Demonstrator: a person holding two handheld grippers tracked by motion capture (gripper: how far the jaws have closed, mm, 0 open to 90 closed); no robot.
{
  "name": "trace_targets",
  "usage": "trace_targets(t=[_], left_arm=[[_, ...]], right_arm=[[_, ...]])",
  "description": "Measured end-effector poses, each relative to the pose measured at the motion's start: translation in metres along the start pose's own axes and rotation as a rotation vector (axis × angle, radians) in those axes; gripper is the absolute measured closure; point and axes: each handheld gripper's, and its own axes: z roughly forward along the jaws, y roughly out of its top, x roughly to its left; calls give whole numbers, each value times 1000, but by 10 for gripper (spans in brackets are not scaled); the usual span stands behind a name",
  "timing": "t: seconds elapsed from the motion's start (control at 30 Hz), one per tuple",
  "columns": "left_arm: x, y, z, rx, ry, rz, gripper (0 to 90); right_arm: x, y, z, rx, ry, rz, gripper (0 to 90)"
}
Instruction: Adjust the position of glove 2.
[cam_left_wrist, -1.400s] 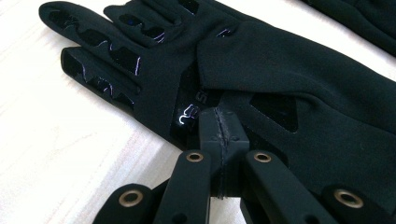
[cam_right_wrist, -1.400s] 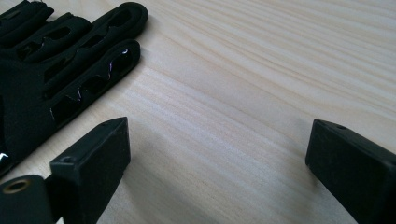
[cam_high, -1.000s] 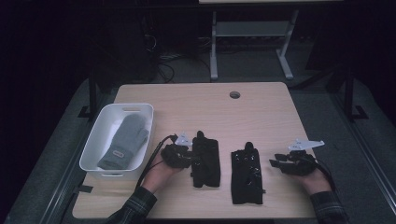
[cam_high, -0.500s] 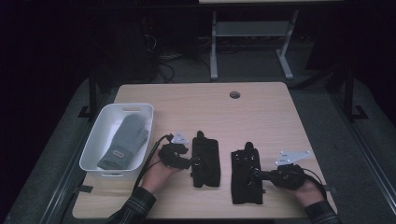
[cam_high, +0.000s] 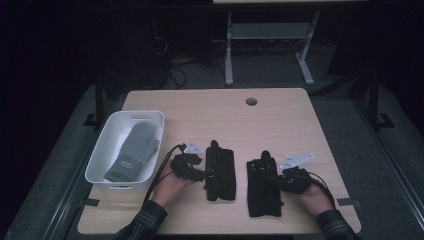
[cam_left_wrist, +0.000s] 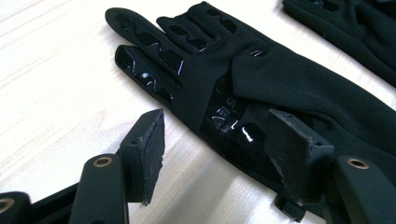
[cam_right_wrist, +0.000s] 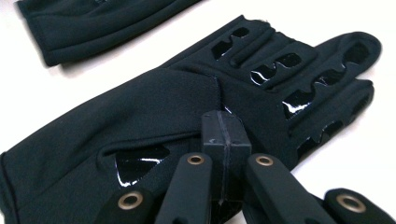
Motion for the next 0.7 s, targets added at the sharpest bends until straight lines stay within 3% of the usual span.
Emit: trace_targets(t=[0.3,0.53,0.7], left_arm=[[0,0,2,3,3,4,367],[1,-1,4,10,6,-6,371],[2,0,7,2,-5,-28,427]], right_arm=[[-6,20,17,-2,-41,1,900],[-8,33,30,-8,-46,-5,900],[-10,31,15,-50,-51,-1,900]])
